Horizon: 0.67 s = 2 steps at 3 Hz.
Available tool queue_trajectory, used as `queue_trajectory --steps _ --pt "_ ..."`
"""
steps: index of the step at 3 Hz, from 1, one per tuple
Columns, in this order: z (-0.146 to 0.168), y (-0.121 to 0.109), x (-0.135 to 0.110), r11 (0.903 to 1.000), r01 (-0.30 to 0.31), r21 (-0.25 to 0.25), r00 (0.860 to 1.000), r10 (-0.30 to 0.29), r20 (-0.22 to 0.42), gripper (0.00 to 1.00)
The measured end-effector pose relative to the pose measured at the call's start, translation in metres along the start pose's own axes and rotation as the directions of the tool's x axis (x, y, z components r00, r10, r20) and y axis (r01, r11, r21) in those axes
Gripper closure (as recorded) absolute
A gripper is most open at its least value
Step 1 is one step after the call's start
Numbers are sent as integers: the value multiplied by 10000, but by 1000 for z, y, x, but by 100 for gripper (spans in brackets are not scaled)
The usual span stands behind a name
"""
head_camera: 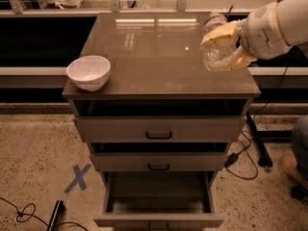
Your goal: Place water bottle into bottom drawer
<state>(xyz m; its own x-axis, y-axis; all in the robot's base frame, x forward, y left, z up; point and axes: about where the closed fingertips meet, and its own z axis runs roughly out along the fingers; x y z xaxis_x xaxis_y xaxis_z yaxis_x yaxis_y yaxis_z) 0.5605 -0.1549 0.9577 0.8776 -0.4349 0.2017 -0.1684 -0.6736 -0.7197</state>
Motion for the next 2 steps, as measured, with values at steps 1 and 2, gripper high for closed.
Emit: queue_trajectory --steps 1,2 --pt "0 0 0 10000 1 1 10000 -1 1 100" --pt "6 28 -30 9958 586 701 9884 -677 1362 100"
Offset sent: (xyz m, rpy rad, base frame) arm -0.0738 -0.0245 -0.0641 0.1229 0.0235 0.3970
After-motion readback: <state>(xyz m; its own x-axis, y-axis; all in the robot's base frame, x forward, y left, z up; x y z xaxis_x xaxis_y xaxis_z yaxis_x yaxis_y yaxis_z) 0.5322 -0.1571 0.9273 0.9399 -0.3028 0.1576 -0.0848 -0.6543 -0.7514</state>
